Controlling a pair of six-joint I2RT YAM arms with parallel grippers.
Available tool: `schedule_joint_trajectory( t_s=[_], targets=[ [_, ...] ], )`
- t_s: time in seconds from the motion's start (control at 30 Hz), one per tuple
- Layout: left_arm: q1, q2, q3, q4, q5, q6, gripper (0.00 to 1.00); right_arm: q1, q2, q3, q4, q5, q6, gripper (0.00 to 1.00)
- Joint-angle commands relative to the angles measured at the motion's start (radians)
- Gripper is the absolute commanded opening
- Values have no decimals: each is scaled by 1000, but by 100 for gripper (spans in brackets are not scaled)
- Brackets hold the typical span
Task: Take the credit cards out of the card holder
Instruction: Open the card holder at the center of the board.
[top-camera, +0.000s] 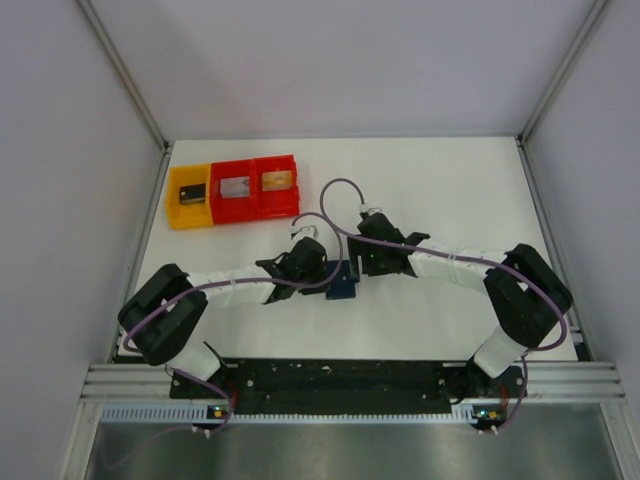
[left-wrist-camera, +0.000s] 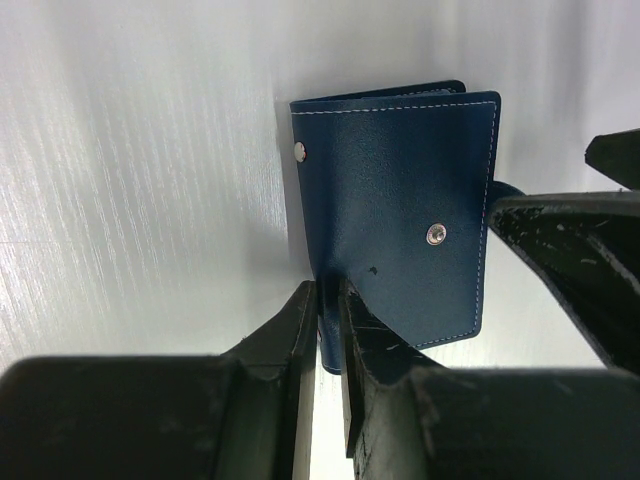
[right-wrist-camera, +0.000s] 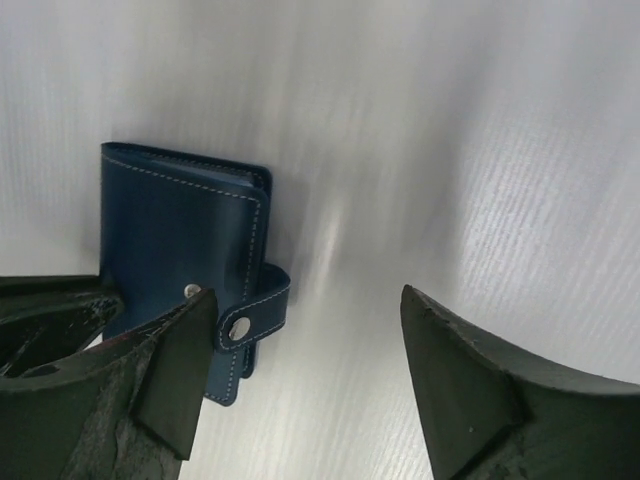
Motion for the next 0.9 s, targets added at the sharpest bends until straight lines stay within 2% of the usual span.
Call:
schedule_joint_trajectory(
  t_s=[0.0,0.23,0.33,0.47,0.57,0.6,0.63,0.73,0.87],
  targets=[
    [4,-12,4,-37,-44,9,17,4,-9,21,-46,105,8,69],
    [4,-29,13,-52,-56,38,17,-8,-40,-35,-49,120,9,47],
    [4,-52,16,-50,-58,67,18,-15,-35,-57,-27,117,8,35],
    [1,-91,25,-50,-45,104,26,-27,-30,-95,35,73,9,20],
    [-16,-126,27,-50,-54,136,41,-44,-36,-134,85,24,21,16],
    [-27,-137,27,-52,-61,153,54,-45,-36,-141,94,16,23,15],
    [-37,-146,30,-56,-67,170,62,-47,-38,-150,100,11,23,15],
    [-91,-140,74,-113,-125,211,81,-51,-36,-163,118,-4,23,14],
    [-174,-80,152,-202,-251,240,87,-58,-38,-184,155,-46,34,13]
  ],
)
